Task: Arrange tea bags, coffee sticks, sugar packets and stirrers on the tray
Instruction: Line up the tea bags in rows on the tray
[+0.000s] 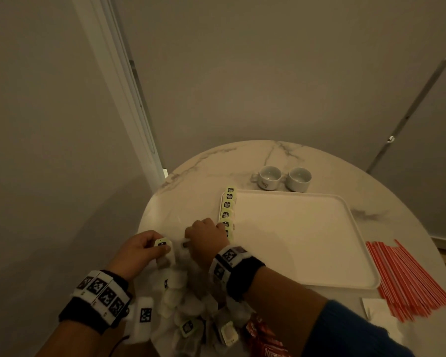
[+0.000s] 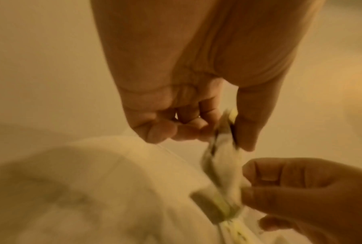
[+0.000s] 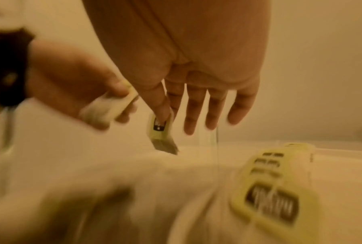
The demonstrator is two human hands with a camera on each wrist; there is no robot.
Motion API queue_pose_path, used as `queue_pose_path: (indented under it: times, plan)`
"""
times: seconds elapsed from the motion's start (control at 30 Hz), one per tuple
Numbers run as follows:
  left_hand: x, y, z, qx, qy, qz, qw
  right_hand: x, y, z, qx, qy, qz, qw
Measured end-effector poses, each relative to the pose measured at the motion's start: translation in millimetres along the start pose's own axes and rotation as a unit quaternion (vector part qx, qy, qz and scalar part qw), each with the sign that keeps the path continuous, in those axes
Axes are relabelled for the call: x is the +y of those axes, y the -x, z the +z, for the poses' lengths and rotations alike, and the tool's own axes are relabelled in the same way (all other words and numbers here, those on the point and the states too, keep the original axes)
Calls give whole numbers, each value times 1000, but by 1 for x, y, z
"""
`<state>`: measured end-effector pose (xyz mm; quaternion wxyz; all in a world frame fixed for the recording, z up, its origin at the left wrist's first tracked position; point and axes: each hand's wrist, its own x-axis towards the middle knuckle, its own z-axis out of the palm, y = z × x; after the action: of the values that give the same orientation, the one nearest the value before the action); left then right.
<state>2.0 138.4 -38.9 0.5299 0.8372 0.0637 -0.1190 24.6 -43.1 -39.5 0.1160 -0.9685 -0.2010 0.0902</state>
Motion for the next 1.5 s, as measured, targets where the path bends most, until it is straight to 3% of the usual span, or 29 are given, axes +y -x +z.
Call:
queue_pose_path:
  times: [0.13,0.23,0.3,0.47,0.7,0.87,1.03,1.13,1.2,1.33,1.37,1.5]
  plan:
    - [24,-7,13,4,192,-27,981,22,2,-34,34,-274,35,960]
    - [50,-16,32,4,228,-16,974,38,6,-60,27,-373,27,927]
    - [64,-21,45,13,207,-10,978,46,9,-72,31,-400,21,916]
    - [93,-31,73,-41,263,17,964,71,13,-86,100,-411,17,906]
    - [107,-43,100,12,228,77,971,100,13,-77,173,-448,75,874]
    - [103,-64,112,45,181,72,980,125,19,-63,118,-477,134,861]
    - [98,-78,116,29,134,76,988,134,7,-57,63,-571,144,806]
    - [101,-84,118,49,124,88,987,136,-1,-59,47,-578,131,804]
    - [103,-88,118,57,148,82,984,142,-10,-61,82,-578,150,798]
    - [100,-93,113,84,254,17,964,164,-37,-49,177,-515,278,791]
    - [98,-91,112,82,285,9,955,168,-45,-45,183,-490,299,798]
    - [93,-85,107,49,342,3,938,179,-65,-28,130,-318,327,880]
